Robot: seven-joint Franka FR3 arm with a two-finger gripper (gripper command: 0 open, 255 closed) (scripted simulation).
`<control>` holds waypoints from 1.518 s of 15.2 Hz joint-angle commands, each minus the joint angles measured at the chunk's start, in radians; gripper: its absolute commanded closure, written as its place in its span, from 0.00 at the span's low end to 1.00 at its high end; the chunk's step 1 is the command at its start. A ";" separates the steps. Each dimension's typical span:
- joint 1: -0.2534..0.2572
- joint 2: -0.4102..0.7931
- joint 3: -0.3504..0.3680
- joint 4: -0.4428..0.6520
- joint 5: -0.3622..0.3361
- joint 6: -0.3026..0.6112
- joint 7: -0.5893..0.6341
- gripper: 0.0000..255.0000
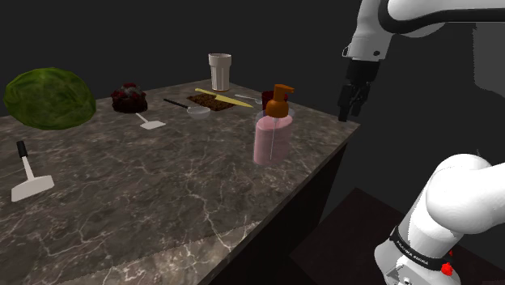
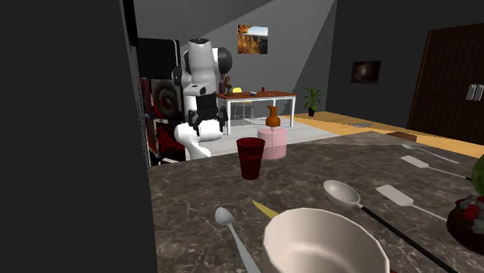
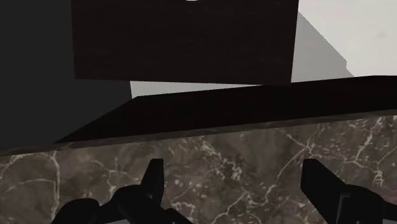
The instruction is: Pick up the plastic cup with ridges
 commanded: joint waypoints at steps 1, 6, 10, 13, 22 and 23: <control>0.000 0.000 0.000 0.000 0.000 0.000 0.000 0.00; 0.022 0.216 -0.002 0.171 0.034 0.034 -0.008 0.00; 0.038 0.383 -0.005 0.329 0.062 0.034 -0.017 0.00; 0.047 0.507 -0.006 0.461 0.083 0.019 -0.023 0.00; 0.058 0.746 -0.006 0.709 0.126 -0.004 -0.037 0.00; 0.058 0.744 -0.006 0.693 0.126 0.010 -0.039 0.00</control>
